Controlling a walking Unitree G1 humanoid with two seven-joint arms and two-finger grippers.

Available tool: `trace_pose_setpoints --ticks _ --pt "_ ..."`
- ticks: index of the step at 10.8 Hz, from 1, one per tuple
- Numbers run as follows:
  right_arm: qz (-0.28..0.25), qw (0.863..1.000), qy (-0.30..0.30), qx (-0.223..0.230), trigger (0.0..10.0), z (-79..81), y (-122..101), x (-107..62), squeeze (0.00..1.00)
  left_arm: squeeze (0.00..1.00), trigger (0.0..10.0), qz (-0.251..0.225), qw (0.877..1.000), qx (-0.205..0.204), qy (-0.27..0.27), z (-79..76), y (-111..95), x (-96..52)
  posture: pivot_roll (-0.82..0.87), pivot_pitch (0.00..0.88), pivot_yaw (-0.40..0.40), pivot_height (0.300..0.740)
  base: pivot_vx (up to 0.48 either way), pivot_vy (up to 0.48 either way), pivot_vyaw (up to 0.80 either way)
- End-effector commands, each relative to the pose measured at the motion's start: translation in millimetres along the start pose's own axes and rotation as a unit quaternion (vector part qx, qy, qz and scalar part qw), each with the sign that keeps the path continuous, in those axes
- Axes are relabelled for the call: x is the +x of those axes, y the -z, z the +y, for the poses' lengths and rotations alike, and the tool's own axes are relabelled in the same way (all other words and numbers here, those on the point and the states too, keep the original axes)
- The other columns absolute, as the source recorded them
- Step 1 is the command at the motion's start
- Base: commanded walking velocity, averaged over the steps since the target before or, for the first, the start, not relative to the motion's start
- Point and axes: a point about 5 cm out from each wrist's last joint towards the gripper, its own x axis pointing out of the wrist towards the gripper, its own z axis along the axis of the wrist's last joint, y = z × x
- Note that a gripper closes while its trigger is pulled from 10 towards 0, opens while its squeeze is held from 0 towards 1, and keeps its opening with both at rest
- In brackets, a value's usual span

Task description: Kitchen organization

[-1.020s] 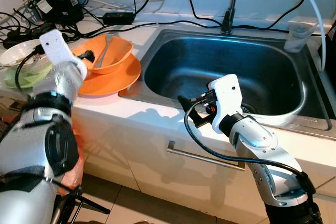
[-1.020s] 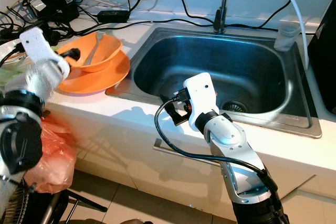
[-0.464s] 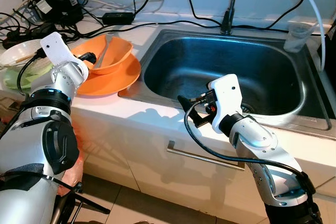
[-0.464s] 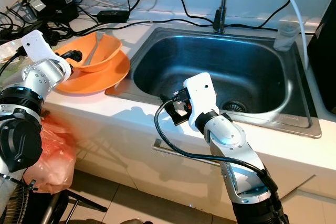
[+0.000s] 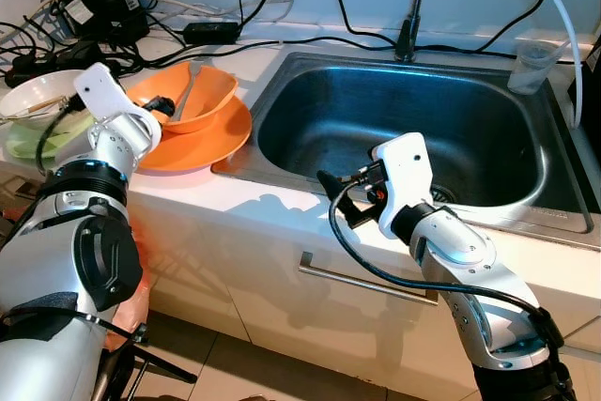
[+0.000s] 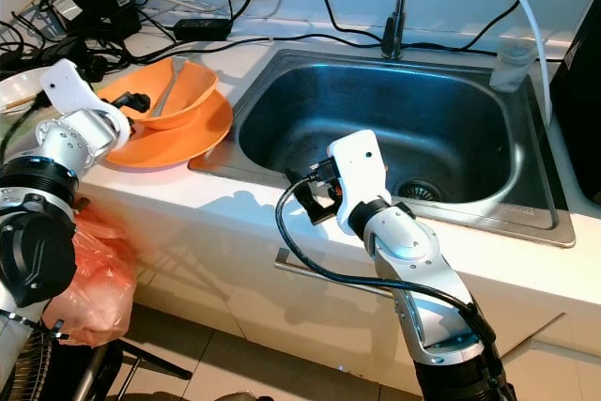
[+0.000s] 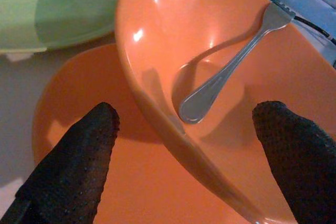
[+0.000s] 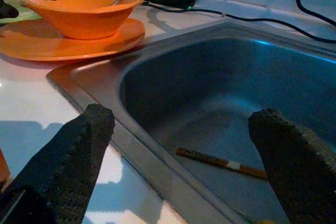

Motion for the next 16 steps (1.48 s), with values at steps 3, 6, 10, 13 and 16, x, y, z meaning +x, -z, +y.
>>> trace_pose_setpoints --ticks 3,6,10,13,16 --pt "-0.002 1.0 -0.001 0.002 10.0 1.2 0 0.7 0.0 0.0 10.0 0.009 1.0 -0.01 -0.009 -0.5 5 0.8 -0.02 0.0 0.093 0.74 0.0 0.0 0.0" --pt "-0.002 1.0 -0.002 0.003 10.0 1.6 1 0.0 0.0 0.0 10.0 0.016 1.0 -0.015 -0.011 0.9 9 1.8 -0.03 0.0 0.094 0.74 0.0 0.0 0.0" --pt "0.0 1.0 -0.002 0.003 10.0 1.7 1 -0.5 0.0 0.0 10.0 0.024 0.999 -0.021 -0.014 1.8 17 3.1 -0.03 0.0 0.095 0.74 0.0 0.0 0.0" --pt "0.0 1.0 -0.002 0.003 10.0 1.6 2 -1.0 0.0 0.0 10.0 0.024 0.999 -0.018 -0.017 5.4 14 2.8 -0.02 0.0 0.093 0.74 0.0 0.0 0.0" --pt "-0.001 1.0 -0.004 0.002 10.0 1.1 1 0.6 0.0 0.0 10.0 0.029 0.999 -0.012 -0.025 13.0 12 2.4 -0.02 0.0 0.088 0.74 0.0 0.0 0.0"
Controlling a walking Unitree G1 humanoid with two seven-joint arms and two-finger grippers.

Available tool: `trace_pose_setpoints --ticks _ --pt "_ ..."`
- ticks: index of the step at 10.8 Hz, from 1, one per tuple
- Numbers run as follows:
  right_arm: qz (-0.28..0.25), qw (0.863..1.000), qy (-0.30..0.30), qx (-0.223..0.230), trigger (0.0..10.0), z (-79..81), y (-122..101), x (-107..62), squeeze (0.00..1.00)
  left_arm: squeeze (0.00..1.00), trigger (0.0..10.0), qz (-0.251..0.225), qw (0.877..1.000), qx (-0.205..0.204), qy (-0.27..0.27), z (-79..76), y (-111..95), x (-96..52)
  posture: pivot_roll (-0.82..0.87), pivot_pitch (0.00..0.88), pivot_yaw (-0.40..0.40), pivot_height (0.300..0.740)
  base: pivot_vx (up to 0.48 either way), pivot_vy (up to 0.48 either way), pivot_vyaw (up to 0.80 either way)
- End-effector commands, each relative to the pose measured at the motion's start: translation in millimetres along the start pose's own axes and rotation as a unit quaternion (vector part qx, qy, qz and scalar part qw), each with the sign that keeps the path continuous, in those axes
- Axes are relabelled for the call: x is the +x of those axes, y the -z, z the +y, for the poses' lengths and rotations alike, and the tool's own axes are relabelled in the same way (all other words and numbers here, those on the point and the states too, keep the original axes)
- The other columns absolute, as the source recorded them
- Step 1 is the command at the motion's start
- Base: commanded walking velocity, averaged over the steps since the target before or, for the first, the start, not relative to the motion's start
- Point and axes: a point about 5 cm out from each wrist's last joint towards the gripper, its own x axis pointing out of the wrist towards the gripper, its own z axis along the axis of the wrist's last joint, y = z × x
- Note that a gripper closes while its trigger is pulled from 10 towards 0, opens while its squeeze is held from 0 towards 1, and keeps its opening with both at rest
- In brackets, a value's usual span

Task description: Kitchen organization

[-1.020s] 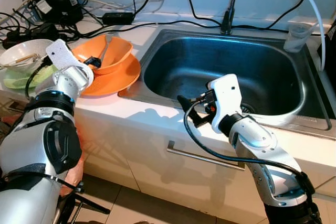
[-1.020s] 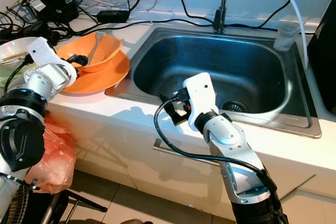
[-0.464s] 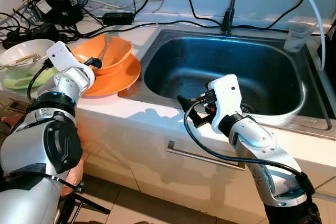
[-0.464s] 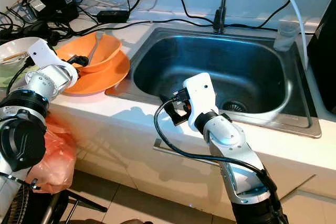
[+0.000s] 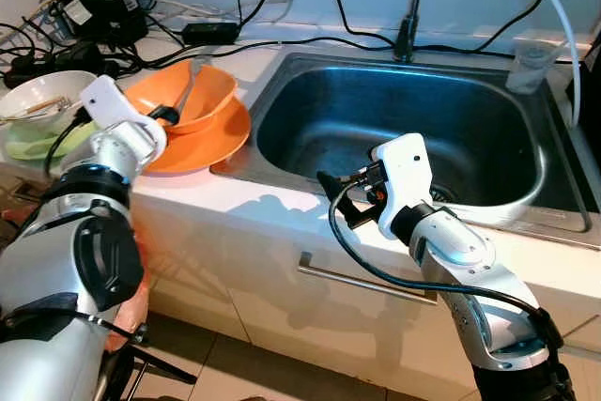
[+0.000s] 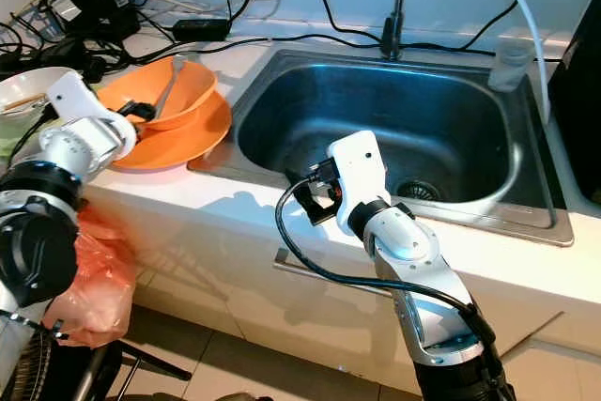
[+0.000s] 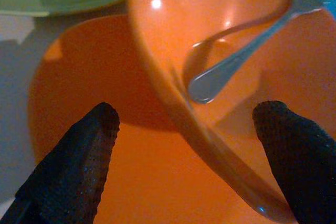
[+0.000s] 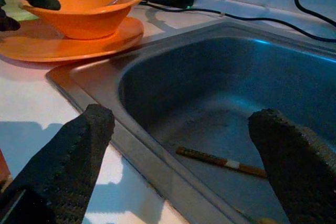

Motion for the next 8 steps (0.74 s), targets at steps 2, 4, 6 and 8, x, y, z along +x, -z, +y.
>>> trace_pose_setpoints --ticks 2,4,6,8 --pt "-0.003 1.0 -0.004 0.001 10.0 0.3 0 1.3 0.0 0.0 10.0 0.012 1.0 0.008 -0.017 10.4 2 0.3 -0.01 0.0 0.088 0.74 0.0 0.0 0.0" --pt "-0.003 1.0 -0.004 0.001 10.0 0.3 0 1.3 0.0 0.0 10.0 0.012 1.0 0.008 -0.017 10.4 2 0.3 -0.01 0.0 0.088 0.74 0.0 0.0 0.0" --pt "-0.004 1.0 -0.008 0.0 10.0 1.6 0 2.8 0.0 0.0 10.0 0.018 1.0 0.008 -0.009 9.3 -1 -1.2 0.0 0.0 0.084 0.74 0.0 0.0 0.0" --pt "-0.005 1.0 -0.007 0.001 10.0 1.6 0 2.7 0.0 0.0 10.0 0.01 1.0 0.008 0.004 -0.1 -9 -3.9 0.0 0.0 0.086 0.74 0.0 0.0 0.0"
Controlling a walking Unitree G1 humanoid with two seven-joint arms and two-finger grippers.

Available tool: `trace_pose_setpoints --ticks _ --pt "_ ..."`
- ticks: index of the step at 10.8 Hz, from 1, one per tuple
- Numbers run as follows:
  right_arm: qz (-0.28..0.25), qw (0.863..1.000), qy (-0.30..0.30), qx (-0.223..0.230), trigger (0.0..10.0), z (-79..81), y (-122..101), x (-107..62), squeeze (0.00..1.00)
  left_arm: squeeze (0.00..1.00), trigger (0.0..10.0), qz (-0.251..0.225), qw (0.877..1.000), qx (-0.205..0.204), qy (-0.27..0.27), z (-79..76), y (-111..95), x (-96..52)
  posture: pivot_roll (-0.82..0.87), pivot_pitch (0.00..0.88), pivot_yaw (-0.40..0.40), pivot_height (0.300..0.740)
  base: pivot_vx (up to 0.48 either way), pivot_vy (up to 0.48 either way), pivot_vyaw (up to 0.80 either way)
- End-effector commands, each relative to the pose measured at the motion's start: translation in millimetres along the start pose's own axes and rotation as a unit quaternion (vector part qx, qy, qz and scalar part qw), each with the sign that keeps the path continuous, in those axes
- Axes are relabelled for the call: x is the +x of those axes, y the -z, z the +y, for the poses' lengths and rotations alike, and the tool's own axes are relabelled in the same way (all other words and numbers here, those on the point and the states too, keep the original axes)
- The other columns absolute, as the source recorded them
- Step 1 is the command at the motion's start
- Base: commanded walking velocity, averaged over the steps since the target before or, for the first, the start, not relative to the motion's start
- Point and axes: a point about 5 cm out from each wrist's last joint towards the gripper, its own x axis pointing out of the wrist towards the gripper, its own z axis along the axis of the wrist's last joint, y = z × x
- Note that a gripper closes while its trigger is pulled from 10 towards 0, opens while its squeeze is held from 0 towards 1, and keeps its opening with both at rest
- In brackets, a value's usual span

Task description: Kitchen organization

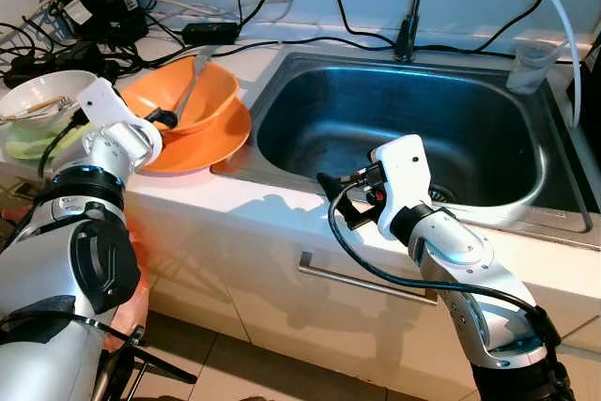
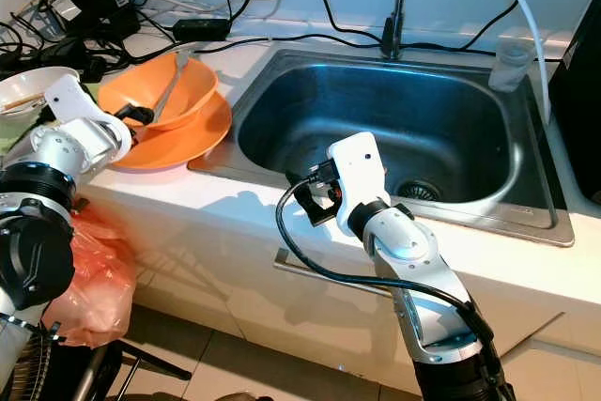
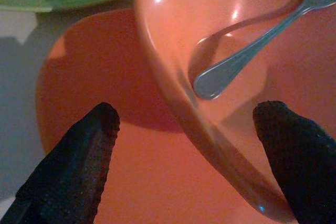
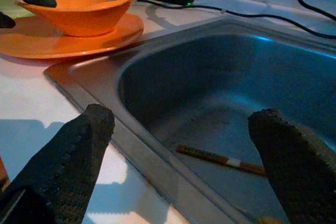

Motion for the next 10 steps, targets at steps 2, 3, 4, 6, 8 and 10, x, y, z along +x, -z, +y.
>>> trace_pose_setpoints --ticks 2,3,4,6,8,10 --pt "-0.007 1.0 -0.005 0.0 10.0 1.4 -2 1.4 0.0 0.0 10.0 -0.01 1.0 0.004 0.012 -9.0 -11 -4.7 0.0 0.0 0.087 0.74 0.0 0.0 0.0" --pt "-0.008 1.0 -0.005 0.0 10.0 1.0 -2 2.0 0.0 0.0 10.0 -0.013 1.0 0.002 0.02 -14.1 -16 -6.9 0.01 0.0 0.087 0.74 0.0 0.0 0.0" --pt "-0.008 1.0 -0.005 0.0 10.0 0.9 -2 2.5 0.0 0.0 10.0 -0.017 1.0 0.003 0.026 -18.2 -20 -9.2 0.01 0.0 0.087 0.74 0.0 0.0 0.0" --pt "-0.01 1.0 -0.006 0.001 10.0 1.2 -3 3.1 0.0 0.0 10.0 -0.021 0.999 0.006 0.041 -27.0 -27 -14.4 0.01 0.0 0.088 0.74 0.0 0.0 0.0" --pt "-0.011 1.0 -0.007 0.001 10.0 1.6 -3 4.1 0.0 0.0 10.0 -0.023 0.999 0.013 0.047 -29.0 -26 -14.8 0.02 0.0 0.088 0.74 0.0 0.0 0.0" --pt "-0.012 1.0 -0.006 0.0 10.0 1.5 -3 4.7 0.0 0.0 10.0 -0.066 0.995 0.06 0.05 -29.7 -34 -16.9 0.01 0.0 0.086 0.74 0.0 0.0 0.0"
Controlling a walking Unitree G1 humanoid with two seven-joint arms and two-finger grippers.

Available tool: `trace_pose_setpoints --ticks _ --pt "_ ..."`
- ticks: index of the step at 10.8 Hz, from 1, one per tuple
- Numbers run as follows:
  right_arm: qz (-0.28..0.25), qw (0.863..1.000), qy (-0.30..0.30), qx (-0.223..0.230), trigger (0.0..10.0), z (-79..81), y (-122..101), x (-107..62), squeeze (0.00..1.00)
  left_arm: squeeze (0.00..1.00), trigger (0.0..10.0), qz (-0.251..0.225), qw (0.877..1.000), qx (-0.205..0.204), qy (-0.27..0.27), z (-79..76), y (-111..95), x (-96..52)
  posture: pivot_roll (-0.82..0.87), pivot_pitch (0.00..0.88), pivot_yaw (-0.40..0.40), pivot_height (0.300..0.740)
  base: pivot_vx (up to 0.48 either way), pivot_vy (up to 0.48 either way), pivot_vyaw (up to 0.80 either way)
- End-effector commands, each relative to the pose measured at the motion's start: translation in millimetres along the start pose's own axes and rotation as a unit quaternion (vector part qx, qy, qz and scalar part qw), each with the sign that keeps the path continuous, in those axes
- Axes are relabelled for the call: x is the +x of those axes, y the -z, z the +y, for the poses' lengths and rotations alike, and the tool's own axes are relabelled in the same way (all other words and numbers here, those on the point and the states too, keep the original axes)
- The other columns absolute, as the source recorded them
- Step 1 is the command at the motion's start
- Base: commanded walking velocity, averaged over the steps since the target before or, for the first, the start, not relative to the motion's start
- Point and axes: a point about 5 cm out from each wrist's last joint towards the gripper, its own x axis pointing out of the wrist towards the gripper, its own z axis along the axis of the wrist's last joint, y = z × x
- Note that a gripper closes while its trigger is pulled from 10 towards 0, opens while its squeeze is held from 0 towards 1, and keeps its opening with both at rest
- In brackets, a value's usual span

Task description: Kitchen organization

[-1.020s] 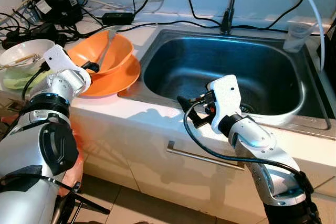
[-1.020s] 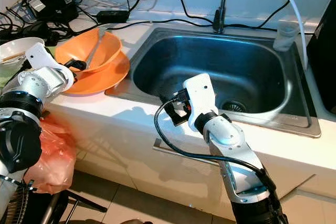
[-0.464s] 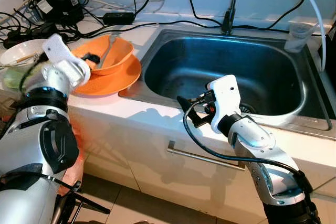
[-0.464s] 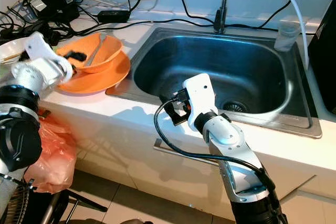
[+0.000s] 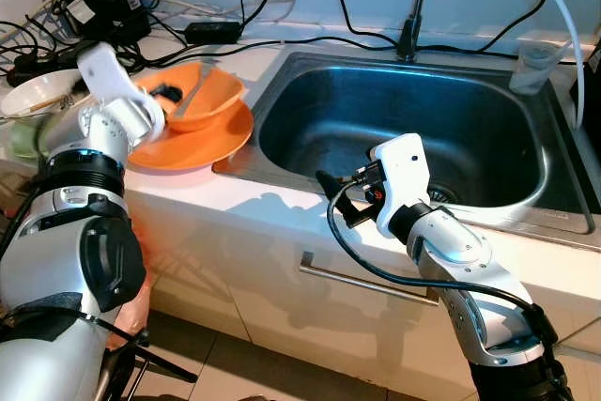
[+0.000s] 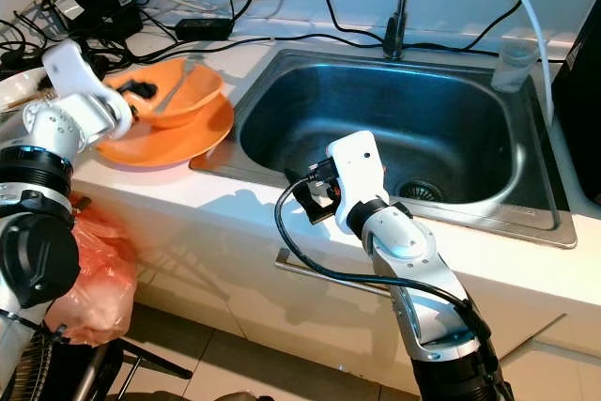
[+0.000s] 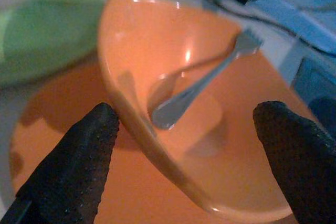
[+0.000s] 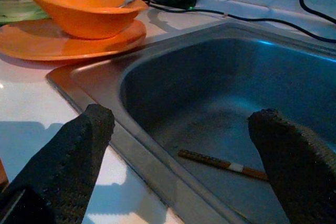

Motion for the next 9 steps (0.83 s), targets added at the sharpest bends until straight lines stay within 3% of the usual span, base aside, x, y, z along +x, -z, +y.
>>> trace_pose_setpoints --ticks 1,7,9 --pt "-0.006 1.0 -0.006 -0.001 10.0 1.5 -2.6 2.5 0.0 0.0 10.0 -0.02 1.0 0.011 0.008 -3.4 -10.0 -2.8 0.01 0.0 0.086 0.74 0.0 0.0 0.0" --pt "-0.006 1.0 -0.008 -0.001 10.0 2.1 -2.3 2.9 0.0 0.0 10.0 -0.06 0.997 0.05 0.016 -5.1 -16.9 -4.5 0.01 0.0 0.086 0.74 0.0 0.0 0.0" --pt "-0.007 1.0 -0.009 0.001 10.0 4.1 -2.3 1.5 0.0 0.0 10.0 -0.063 0.996 0.064 0.012 -4.0 -8.2 0.8 0.0 0.0 0.086 0.74 0.0 0.0 0.0"
